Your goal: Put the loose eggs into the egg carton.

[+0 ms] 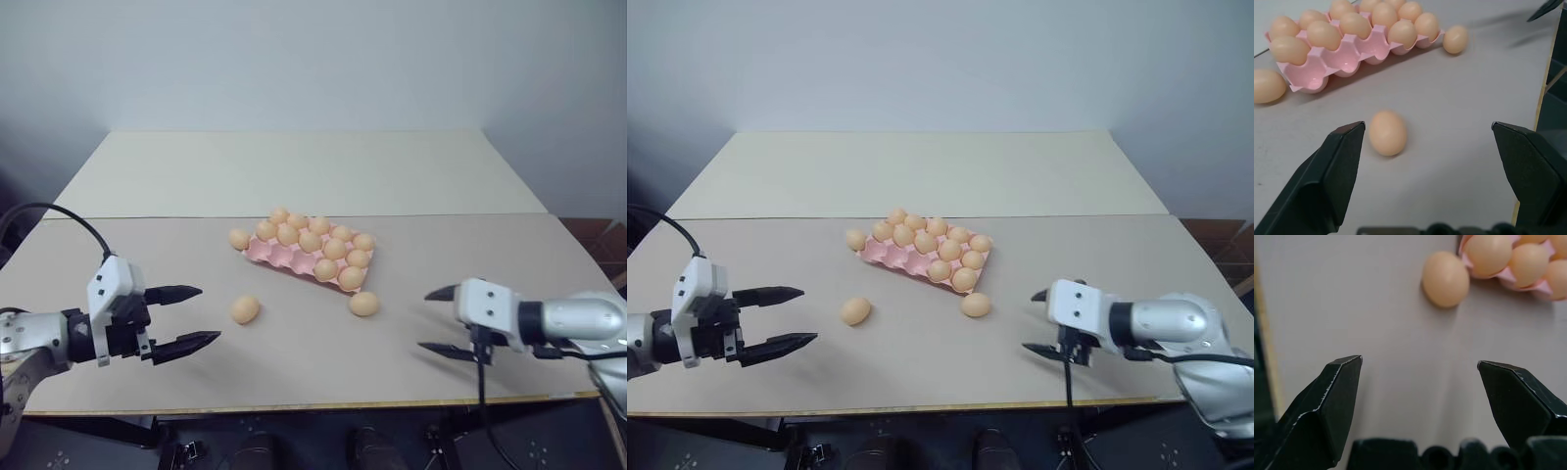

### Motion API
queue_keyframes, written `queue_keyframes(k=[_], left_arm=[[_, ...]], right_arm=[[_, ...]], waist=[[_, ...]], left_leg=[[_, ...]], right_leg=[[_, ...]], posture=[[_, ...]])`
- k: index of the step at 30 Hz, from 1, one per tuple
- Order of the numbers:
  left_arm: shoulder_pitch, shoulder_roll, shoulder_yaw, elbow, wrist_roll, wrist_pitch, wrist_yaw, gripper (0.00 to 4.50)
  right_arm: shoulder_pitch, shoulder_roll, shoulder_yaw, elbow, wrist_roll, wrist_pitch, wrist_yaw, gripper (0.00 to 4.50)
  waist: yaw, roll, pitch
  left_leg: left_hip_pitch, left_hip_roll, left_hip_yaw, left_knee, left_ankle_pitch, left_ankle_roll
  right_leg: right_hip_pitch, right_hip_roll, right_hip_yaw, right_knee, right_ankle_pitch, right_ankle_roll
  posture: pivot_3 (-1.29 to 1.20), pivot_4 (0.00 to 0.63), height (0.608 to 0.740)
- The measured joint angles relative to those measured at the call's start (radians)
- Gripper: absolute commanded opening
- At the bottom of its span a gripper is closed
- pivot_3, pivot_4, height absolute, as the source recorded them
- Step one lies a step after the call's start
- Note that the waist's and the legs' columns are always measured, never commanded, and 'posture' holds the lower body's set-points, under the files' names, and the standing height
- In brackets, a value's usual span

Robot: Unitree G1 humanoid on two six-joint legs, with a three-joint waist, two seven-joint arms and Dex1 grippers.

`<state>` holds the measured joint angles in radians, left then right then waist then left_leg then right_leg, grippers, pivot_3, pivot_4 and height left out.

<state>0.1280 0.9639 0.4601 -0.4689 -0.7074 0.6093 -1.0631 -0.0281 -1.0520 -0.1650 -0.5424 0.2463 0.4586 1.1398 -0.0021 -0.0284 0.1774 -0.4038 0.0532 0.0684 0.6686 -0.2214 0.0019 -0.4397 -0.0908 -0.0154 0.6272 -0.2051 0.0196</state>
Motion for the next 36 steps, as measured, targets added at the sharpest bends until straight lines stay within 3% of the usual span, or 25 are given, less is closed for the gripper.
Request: queue_keyframes(k=[5, 15, 21, 29, 36], left_arm=[[0.027, 0.0, 0.018, -0.006, 0.001, 0.0, -0.002, 4.5], [0.042, 0.0, 0.06, -0.023, 0.0, 0.002, -0.006, 4.5], [0.035, 0.0, 0.06, -0.032, -0.001, 0.004, 0.01, 4.5], [0.012, 0.0, 0.043, -0.03, -0.001, 0.005, 0.02, 4.5], [0.032, -0.009, 0.04, -0.06, -0.005, 0.009, 0.035, 4.5]], right_arm=[[0.034, -0.022, -0.088, -0.057, 0.062, 0.061, 0.006, 4.39], [0.014, -0.005, -0.08, -0.064, 0.082, 0.075, -0.06, 4.39], [-0.13, 0.097, 0.073, -0.031, 0.065, 0.076, -0.156, 4.39], [-0.269, 0.29, 0.304, 0.13, -0.072, 0.046, -0.292, 4.39], [-0.294, 0.346, 0.377, 0.199, -0.129, 0.02, -0.313, 4.39]], waist=[[0.002, -0.001, 0.0], [0.006, -0.002, 0.0], [0.003, -0.003, 0.0], [0.001, -0.005, 0.0], [0.002, -0.006, 0.0]], left_leg=[[-0.001, 0.0, -0.001, 0.0, -0.001, -0.002], [-0.003, -0.001, 0.0, 0.0, 0.0, 0.0], [-0.002, 0.0, -0.001, 0.0, 0.0, 0.0], [-0.004, -0.001, 0.0, 0.0, 0.0, 0.0], [-0.003, -0.001, 0.0, 0.0, 0.0, 0.0]], right_leg=[[0.0, 0.0, 0.0, 0.0, 0.0, 0.0], [-0.001, -0.001, 0.0, -0.002, 0.0, 0.0], [-0.001, 0.0, 0.0, -0.001, 0.0, 0.0], [-0.002, 0.0, 0.0, -0.002, 0.0, 0.0], [-0.001, 0.0, 0.0, -0.001, 0.0, 0.0]], posture=[[0.0, 0.15, 0.74], [0.0, 0.15, 0.74], [0.0, 0.15, 0.74], [0.0, 0.15, 0.74], [0.0, 0.15, 0.74]])
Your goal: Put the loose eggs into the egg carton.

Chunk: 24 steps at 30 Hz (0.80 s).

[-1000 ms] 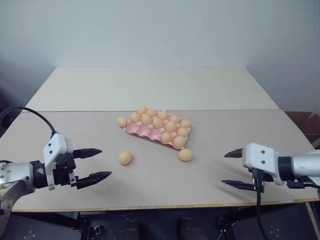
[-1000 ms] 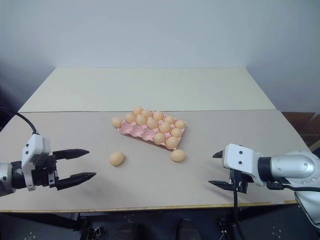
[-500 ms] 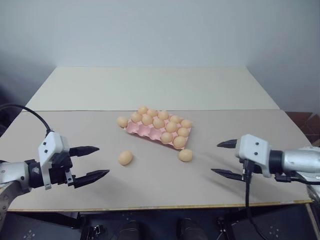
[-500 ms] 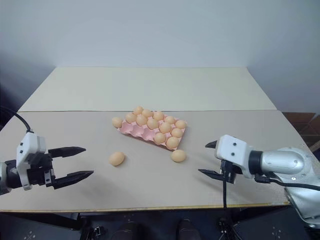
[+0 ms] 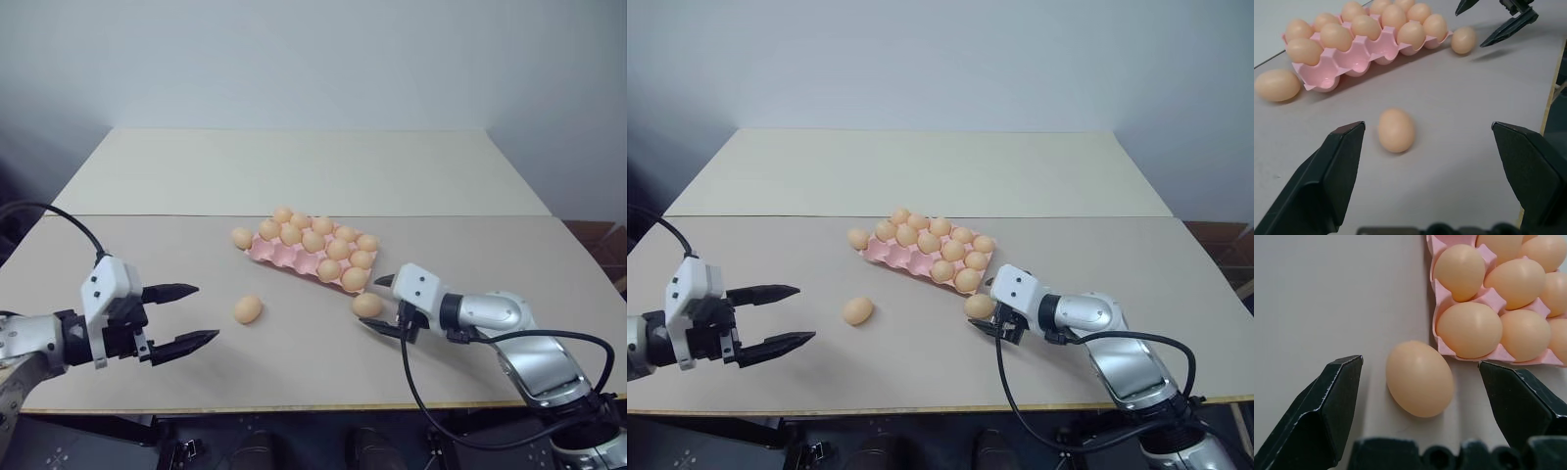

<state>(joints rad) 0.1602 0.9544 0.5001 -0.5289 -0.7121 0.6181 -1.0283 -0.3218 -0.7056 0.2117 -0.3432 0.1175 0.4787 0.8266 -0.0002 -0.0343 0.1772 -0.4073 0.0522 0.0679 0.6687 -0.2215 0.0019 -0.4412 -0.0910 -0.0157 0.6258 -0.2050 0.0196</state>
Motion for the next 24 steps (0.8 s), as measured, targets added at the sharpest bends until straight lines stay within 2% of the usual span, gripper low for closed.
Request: queue_keyframes(k=[11, 14, 18, 24], left_arm=[[0.009, -0.001, 0.0, -0.005, 0.001, -0.002, 0.003, 4.5], [0.009, -0.002, 0.0, -0.005, 0.001, -0.003, 0.003, 4.5], [0.009, -0.007, -0.001, -0.005, 0.008, -0.007, 0.005, 4.5], [0.007, -0.007, -0.009, -0.001, 0.017, -0.01, 0.002, 4.5]], right_arm=[[-0.023, 0.062, 0.035, 0.11, -0.057, -0.054, -0.002, 4.39], [-0.023, 0.068, 0.044, 0.129, -0.061, -0.064, 0.0, 3.79], [-0.022, 0.068, 0.044, 0.134, -0.066, -0.075, 0.003, 2.43], [-0.013, 0.064, 0.043, 0.132, -0.076, -0.088, -0.001, 2.43]], waist=[[-0.001, 0.0, 0.0], [-0.002, 0.0, 0.0], [-0.002, 0.0, 0.0], [-0.002, 0.0, 0.0]], left_leg=[[0.001, 0.0, 0.0, 0.0, 0.0, 0.0], [0.001, 0.0, 0.0, 0.0, 0.0, 0.0], [0.001, 0.0, 0.0, 0.0, 0.0, 0.0], [0.001, 0.0, 0.0, 0.0, 0.0, 0.0]], right_leg=[[0.0, 0.0, 0.0, 0.001, 0.0, 0.0], [0.0, 0.0, 0.0, 0.001, 0.0, 0.0], [0.0, 0.0, 0.0, 0.001, 0.0, 0.0], [0.0, 0.0, 0.0, 0.001, 0.0, 0.0]], posture=[[0.0, 0.15, 0.74], [0.0, 0.15, 0.74], [0.0, 0.15, 0.74], [0.0, 0.15, 0.74]])
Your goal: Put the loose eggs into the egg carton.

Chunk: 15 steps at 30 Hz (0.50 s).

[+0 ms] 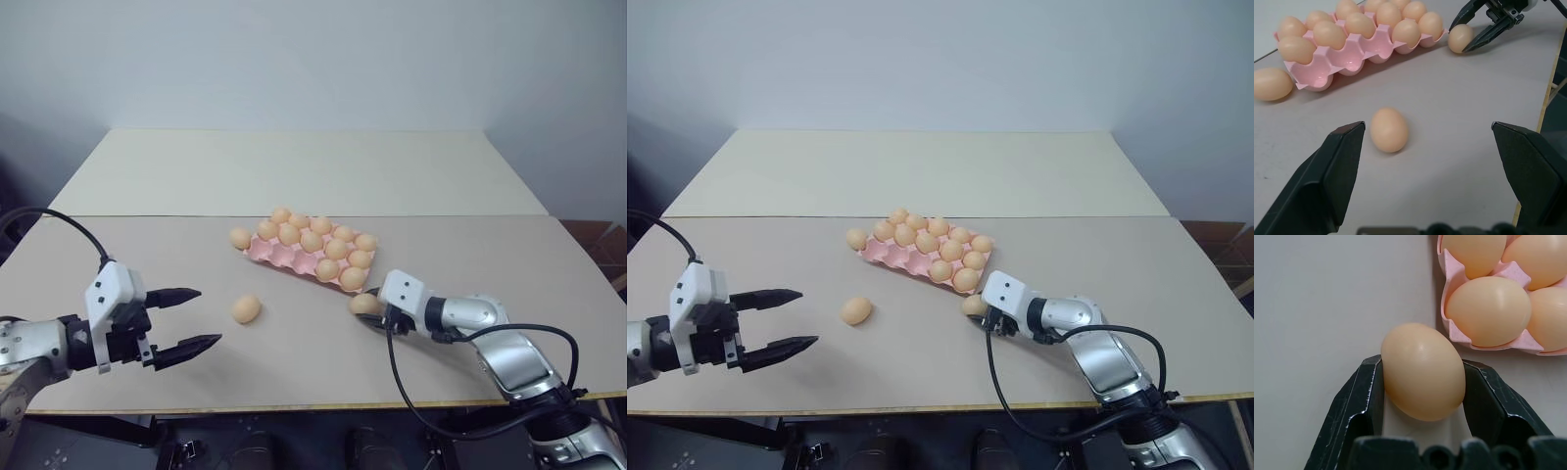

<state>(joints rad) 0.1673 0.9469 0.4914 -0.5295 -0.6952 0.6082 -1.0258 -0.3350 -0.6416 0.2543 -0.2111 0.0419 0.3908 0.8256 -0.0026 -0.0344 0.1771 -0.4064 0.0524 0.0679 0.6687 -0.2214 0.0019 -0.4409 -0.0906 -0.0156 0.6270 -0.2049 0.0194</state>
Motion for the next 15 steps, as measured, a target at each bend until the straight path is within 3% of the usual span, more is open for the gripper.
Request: queue_keyframes(k=[10, 15], left_arm=[[0.0, -0.002, -0.002, 0.018, 0.017, -0.024, -0.007, 4.5], [0.004, -0.008, -0.001, 0.018, 0.023, -0.031, -0.007, 4.5]], right_arm=[[0.092, -0.12, -0.141, -0.143, 0.046, -0.005, 0.026, 2.43], [-0.09, -0.041, -0.158, -0.172, 0.115, 0.042, 0.018, 2.43]], waist=[[0.002, 0.0, 0.0], [-0.017, 0.0, 0.0]], left_leg=[[0.001, 0.0, 0.0, 0.0, 0.0, 0.0], [0.002, 0.001, -0.001, 0.0, 0.0, 0.0]], right_leg=[[0.0, 0.0, 0.0, 0.0, 0.0, 0.0], [0.0, 0.003, 0.001, 0.002, 0.001, -0.001]], posture=[[0.0, 0.15, 0.74], [0.0, 0.15, 0.74]])
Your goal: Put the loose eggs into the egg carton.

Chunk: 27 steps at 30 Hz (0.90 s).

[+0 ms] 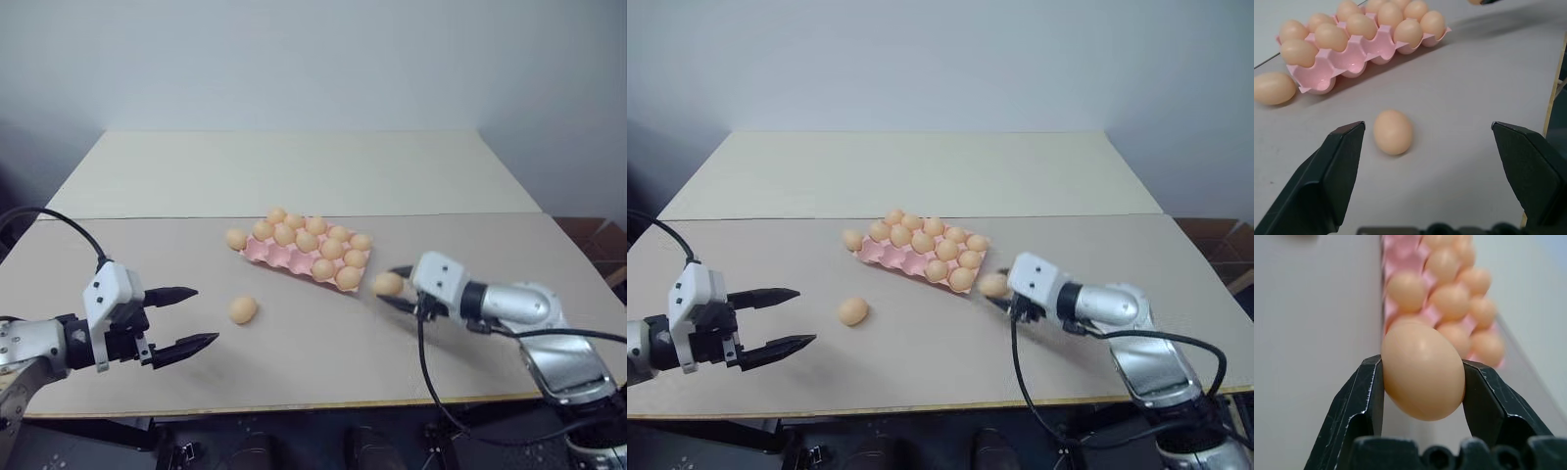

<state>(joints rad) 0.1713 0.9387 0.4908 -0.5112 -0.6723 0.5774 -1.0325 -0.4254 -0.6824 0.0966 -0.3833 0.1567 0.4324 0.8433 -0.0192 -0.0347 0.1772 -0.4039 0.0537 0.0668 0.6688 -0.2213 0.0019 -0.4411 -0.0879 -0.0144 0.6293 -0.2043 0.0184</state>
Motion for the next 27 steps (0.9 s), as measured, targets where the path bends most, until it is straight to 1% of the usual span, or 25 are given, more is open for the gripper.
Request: queue_keyframes(k=[3, 6, 9, 15, 20, 21, 22, 26, 27], left_arm=[[0.002, -0.005, 0.002, 0.001, -0.001, -0.001, 0.002, 4.5], [0.009, -0.014, 0.005, -0.003, -0.001, 0.0, 0.01, 4.5], [0.045, -0.031, 0.015, -0.015, 0.0, 0.0, 0.021, 4.5], [0.083, -0.049, 0.031, -0.039, 0.0, 0.001, 0.048, 4.5], [0.109, -0.055, 0.039, -0.062, -0.002, 0.009, 0.06, 4.5], [0.109, -0.055, 0.039, -0.063, -0.002, 0.011, 0.061, 4.5], [0.109, -0.055, 0.039, -0.063, -0.002, 0.011, 0.061, 4.5], [0.108, -0.055, 0.039, -0.063, -0.002, 0.012, 0.062, 4.5], [0.108, -0.055, 0.039, -0.063, -0.002, 0.012, 0.062, 4.5]], right_arm=[[-0.113, 0.091, 0.06, 0.037, -0.003, -0.014, -0.013, 2.43], [-0.201, 0.193, 0.162, 0.171, -0.071, -0.063, -0.04, 2.43], [-0.257, 0.246, 0.236, 0.3, -0.144, -0.126, -0.061, 2.43], [-0.323, 0.323, 0.284, 0.527, -0.24, -0.254, -0.101, 2.43], [-0.336, 0.361, 0.286, 0.621, -0.276, -0.322, -0.116, 2.43], [-0.341, 0.369, 0.286, 0.639, -0.288, -0.343, -0.128, 2.86], [-0.346, 0.377, 0.286, 0.652, -0.295, -0.357, -0.136, 2.99], [-0.362, 0.408, 0.282, 0.69, -0.302, -0.404, -0.171, 4.4], [-0.363, 0.408, 0.28, 0.693, -0.302, -0.411, -0.171, 4.48]], waist=[[0.002, 0.0, 0.0], [0.002, 0.0, 0.0], [0.005, 0.0, 0.0], [0.004, -0.001, 0.0], [0.001, -0.001, 0.0], [0.001, -0.001, 0.0], [0.001, -0.001, 0.0], [-0.001, -0.001, 0.0], [-0.001, -0.001, 0.0]], left_leg=[[0.0, 0.001, -0.001, 0.0, 0.0, 0.0], [-0.002, 0.0, 0.0, 0.0, 0.0, 0.0], [-0.004, -0.001, 0.0, 0.0, 0.0, 0.0], [-0.004, -0.001, 0.0, 0.0, 0.0, 0.0], [-0.003, -0.001, 0.0, 0.0, 0.0, 0.0], [-0.003, -0.001, 0.0, 0.0, 0.0, 0.0], [-0.002, -0.001, 0.0, 0.0, 0.0, 0.0], [-0.002, -0.001, 0.0, 0.0, 0.0, 0.0], [-0.002, -0.001, 0.0, 0.0, 0.0, 0.0]], right_leg=[[0.0, 0.001, -0.001, 0.0, 0.0, 0.0], [-0.001, 0.001, 0.0, 0.0, 0.0, -0.001], [-0.001, -0.002, -0.001, -0.001, 0.004, -0.002], [-0.001, -0.002, -0.002, -0.003, 0.007, -0.003], [-0.001, -0.001, -0.001, -0.001, 0.007, -0.002], [-0.001, -0.001, -0.001, -0.001, 0.007, -0.002], [-0.001, -0.001, -0.001, 0.0, 0.007, -0.002], [-0.001, -0.001, -0.001, 0.0, 0.007, -0.002], [-0.001, -0.001, -0.001, 0.0, 0.007, -0.003]], posture=[[0.0, 0.15, 0.74], [0.0, 0.15, 0.74], [0.0, 0.15, 0.74], [0.0, 0.15, 0.74], [0.0, 0.15, 0.74], [0.0, 0.15, 0.74], [0.0, 0.15, 0.74], [0.0, 0.15, 0.74], [0.0, 0.15, 0.74]])
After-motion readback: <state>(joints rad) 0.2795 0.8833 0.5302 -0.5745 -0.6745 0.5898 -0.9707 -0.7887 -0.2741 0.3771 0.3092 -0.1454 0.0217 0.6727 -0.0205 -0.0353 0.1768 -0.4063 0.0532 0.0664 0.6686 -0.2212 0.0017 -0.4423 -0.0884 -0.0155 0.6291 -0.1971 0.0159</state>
